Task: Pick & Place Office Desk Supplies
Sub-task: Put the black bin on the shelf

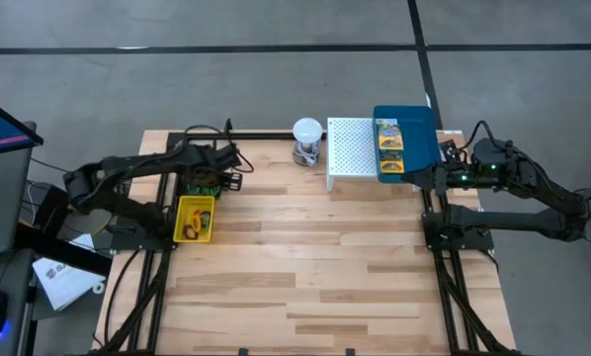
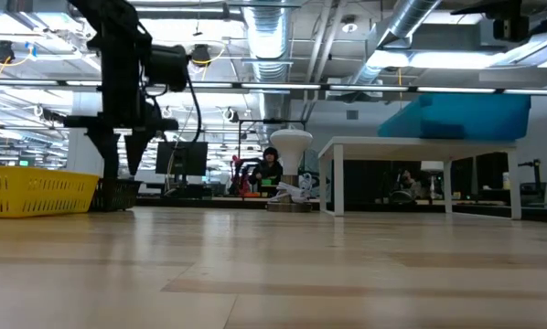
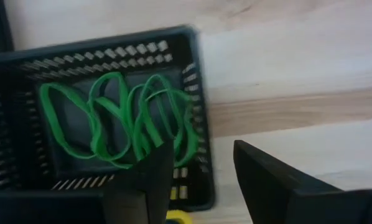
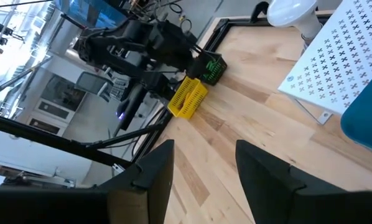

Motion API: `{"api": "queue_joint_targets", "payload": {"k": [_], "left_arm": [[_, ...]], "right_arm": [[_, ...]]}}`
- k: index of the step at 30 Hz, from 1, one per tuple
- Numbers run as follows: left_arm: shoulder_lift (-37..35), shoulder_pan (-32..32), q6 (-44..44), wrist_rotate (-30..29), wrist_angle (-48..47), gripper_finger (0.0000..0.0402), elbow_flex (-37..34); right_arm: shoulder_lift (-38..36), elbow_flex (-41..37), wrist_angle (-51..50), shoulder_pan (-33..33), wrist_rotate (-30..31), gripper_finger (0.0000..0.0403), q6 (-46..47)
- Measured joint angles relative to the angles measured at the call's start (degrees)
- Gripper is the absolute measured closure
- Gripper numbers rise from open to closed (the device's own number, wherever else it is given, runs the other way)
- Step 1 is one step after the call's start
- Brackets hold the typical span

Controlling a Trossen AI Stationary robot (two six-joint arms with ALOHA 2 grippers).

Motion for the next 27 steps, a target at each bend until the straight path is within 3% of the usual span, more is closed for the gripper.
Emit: {"api": "queue_joint_targets", "payload": {"k": [21, 27], "left_arm": [[0.78, 0.61, 0.45, -0.45, 12.01, 0.0278, -8.89], [0.78, 0.61, 6.17, 1.2, 14.27, 0.0289, -8.89]], "right_arm": [[-2.21, 0.11, 1.38, 0.0, -0.01, 0.0235, 0.66], [-2.14, 0.11, 1.38, 0.0, 0.01, 0.0235, 0.66]]}}
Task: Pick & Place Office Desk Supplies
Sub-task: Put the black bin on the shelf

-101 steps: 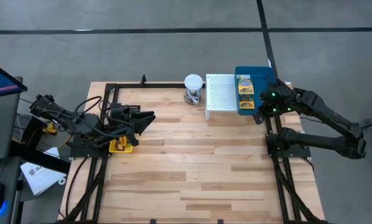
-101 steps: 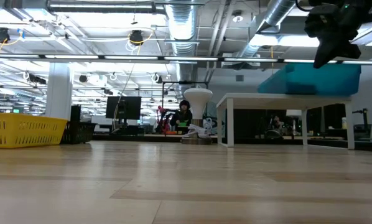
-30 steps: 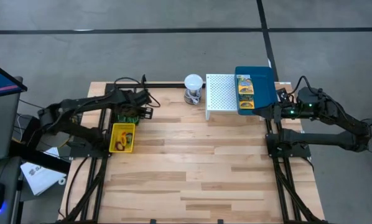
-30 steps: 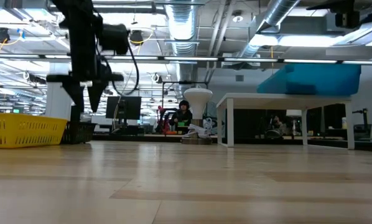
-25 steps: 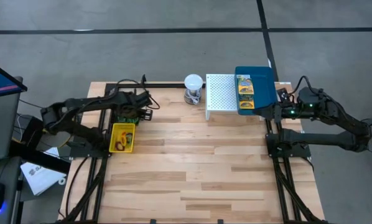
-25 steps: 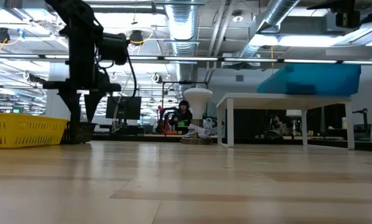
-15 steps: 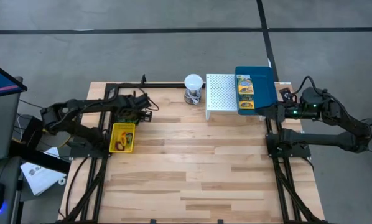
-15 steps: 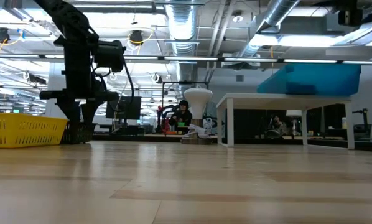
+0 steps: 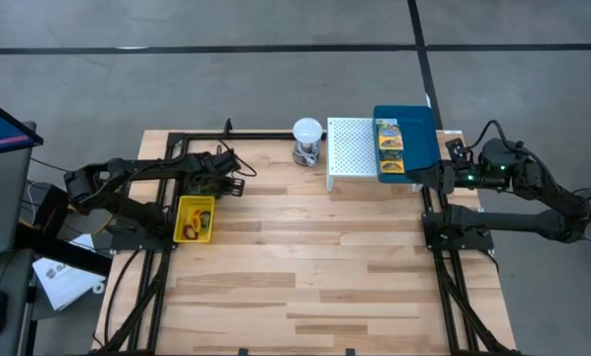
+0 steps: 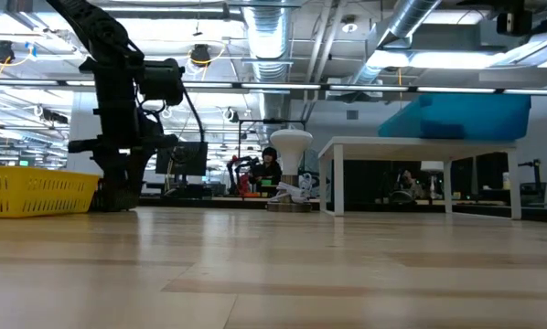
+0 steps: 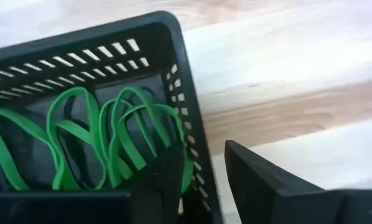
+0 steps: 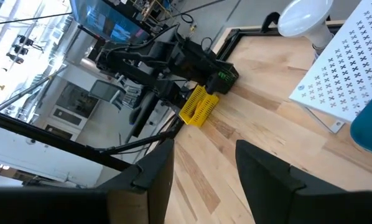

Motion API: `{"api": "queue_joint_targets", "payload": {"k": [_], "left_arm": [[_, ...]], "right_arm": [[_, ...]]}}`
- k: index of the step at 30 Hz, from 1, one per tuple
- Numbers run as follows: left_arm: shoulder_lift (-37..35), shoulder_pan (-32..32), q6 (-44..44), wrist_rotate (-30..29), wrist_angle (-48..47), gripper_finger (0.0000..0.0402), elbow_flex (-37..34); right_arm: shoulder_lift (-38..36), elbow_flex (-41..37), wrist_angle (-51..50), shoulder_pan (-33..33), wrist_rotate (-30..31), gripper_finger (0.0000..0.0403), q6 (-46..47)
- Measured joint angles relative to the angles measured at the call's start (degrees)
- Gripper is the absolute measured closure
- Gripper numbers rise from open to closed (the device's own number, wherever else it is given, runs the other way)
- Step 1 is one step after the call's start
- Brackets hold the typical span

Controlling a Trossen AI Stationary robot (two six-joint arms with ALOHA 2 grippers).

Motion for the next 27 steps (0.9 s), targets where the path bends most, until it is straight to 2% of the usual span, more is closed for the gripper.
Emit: {"api": "queue_joint_targets", "payload": {"k": [6, 11, 21, 25, 27], "left_arm": [[0.0, -0.68, 0.59, 7.08, 5.07, 0.0293, 0.0], [0.0, -4.73, 2.98, 12.15, 12.54, 0.0294, 0.0], [-0.02, -20.39, 4.93, 17.31, 21.41, 0.0294, 0.0], [-0.02, -27.52, 2.76, 17.31, 25.36, 0.0294, 0.02], [-0.02, -29.88, 2.16, 15.42, 27.4, 0.0294, 0.84]], "right_arm": [[-0.02, 0.0, 0.72, 0.0, -0.01, 0.0235, -0.01], [-0.02, 0.0, 0.71, 0.0, -0.02, 0.0235, -0.07], [-0.02, 0.0, 0.69, 0.0, 0.0, 0.0235, -0.46], [-0.02, 0.0, 0.69, 0.0, -0.01, 0.0235, -0.49], [-0.02, 0.0, 0.69, 0.0, 0.0, 0.0235, -0.49]]}}
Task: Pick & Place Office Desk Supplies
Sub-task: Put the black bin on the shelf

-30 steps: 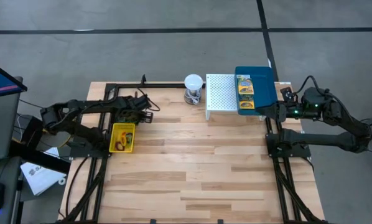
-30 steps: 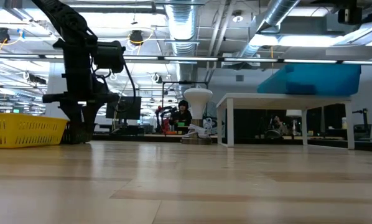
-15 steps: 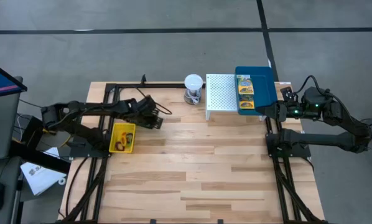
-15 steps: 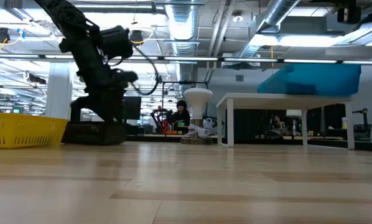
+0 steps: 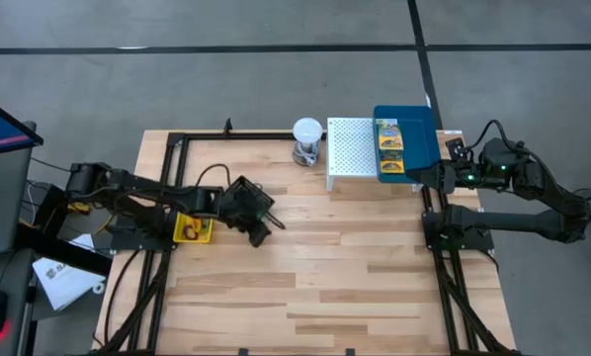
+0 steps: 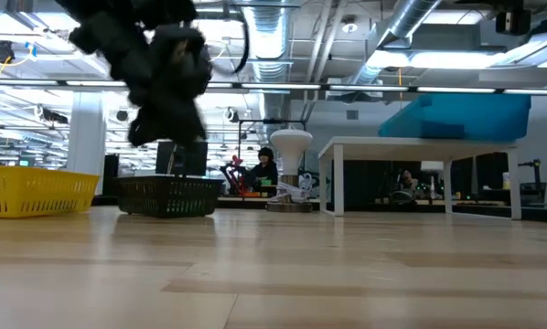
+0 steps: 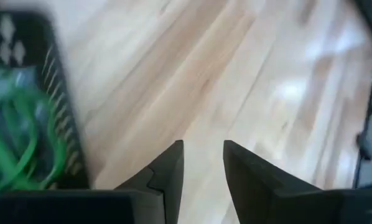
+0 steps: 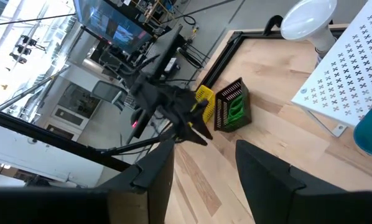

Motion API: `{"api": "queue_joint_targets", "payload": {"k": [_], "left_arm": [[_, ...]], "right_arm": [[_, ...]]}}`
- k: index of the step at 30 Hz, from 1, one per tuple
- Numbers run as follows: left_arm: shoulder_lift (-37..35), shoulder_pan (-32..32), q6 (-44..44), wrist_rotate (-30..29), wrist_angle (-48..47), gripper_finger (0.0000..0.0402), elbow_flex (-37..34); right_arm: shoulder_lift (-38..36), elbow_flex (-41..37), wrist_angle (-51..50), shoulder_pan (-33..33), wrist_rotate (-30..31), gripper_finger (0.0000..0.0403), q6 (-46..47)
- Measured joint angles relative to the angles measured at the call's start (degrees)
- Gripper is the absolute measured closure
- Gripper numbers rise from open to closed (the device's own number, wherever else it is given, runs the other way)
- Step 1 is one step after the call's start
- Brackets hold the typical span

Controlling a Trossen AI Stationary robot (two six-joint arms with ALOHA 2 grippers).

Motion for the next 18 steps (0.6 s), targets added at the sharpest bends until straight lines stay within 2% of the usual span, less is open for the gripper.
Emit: {"api": "queue_joint_targets", "payload": {"k": [5, 9, 15, 18], "left_arm": [[0.0, 0.16, 6.58, -7.55, 1.37, 0.0294, 5.3], [0.0, 6.82, 11.07, -11.71, -7.8, 0.0294, 11.46], [-0.02, 21.73, 13.34, -11.63, -27.28, 0.0273, 17.78], [-0.02, 27.77, 16.36, -7.73, -32.57, 0.0258, 17.83]], "right_arm": [[0.04, 0.0, 0.0, 0.0, 0.0, 0.0235, 0.0], [0.04, 0.0, 0.0, 0.0, 0.0, 0.0235, 0.0], [0.04, 0.0, 0.0, 0.0, 0.0, 0.0235, -0.01], [0.04, 0.0, 0.0, 0.0, 0.0, 0.0235, -0.35]]}}
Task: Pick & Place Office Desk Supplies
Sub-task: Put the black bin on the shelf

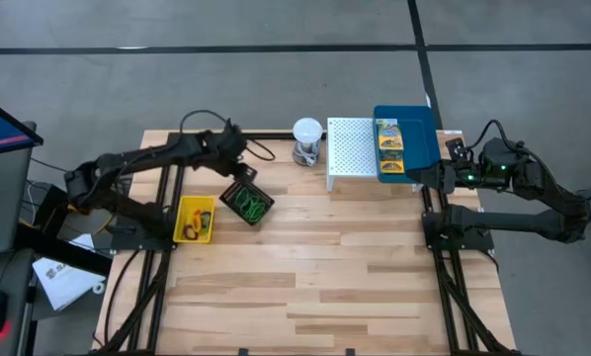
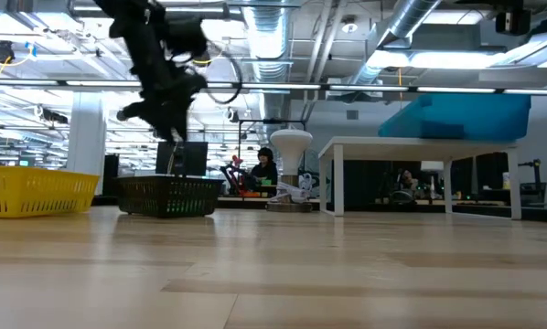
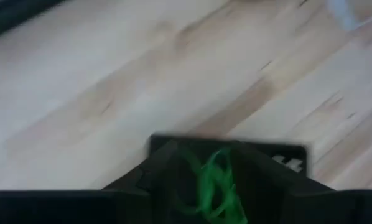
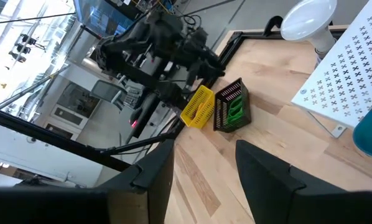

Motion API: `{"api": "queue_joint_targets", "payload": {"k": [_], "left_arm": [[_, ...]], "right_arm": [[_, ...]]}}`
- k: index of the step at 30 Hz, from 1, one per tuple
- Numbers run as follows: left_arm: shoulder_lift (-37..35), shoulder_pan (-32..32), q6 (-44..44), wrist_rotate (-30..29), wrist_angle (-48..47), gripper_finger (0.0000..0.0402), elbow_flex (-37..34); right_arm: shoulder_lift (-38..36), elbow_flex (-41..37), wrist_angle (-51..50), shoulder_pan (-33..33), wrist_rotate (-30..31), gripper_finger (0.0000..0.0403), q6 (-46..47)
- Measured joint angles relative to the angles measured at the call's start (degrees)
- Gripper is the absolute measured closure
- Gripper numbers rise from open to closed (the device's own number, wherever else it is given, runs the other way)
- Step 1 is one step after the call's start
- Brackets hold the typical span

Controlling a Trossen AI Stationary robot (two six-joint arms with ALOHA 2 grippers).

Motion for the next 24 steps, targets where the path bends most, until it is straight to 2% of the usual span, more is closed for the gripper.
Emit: {"api": "queue_joint_targets", "payload": {"k": [4, 9, 15, 24], "left_arm": [[0.0, 5.4, 3.04, 1.31, -3.88, 0.025, -1.33], [0.63, 10.09, 6.16, 2.2, -5.47, 0.026, -2.04], [6.56, 9.6, 12.69, 3.99, -9.23, 0.0272, -2.08], [11.93, 7.66, 14.35, 5.29, -7.65, 0.0271, -2.1]], "right_arm": [[0.0, 0.0, -0.04, 0.0, 0.0, 0.0235, -0.09], [0.0, 0.0, -0.21, 0.0, 0.1, 0.0235, -0.08], [0.0, 0.0, -1.1, 0.0, 0.18, 0.0235, 0.83], [0.0, 0.0, -1.46, -0.02, 0.22, 0.0235, 1.86]]}}
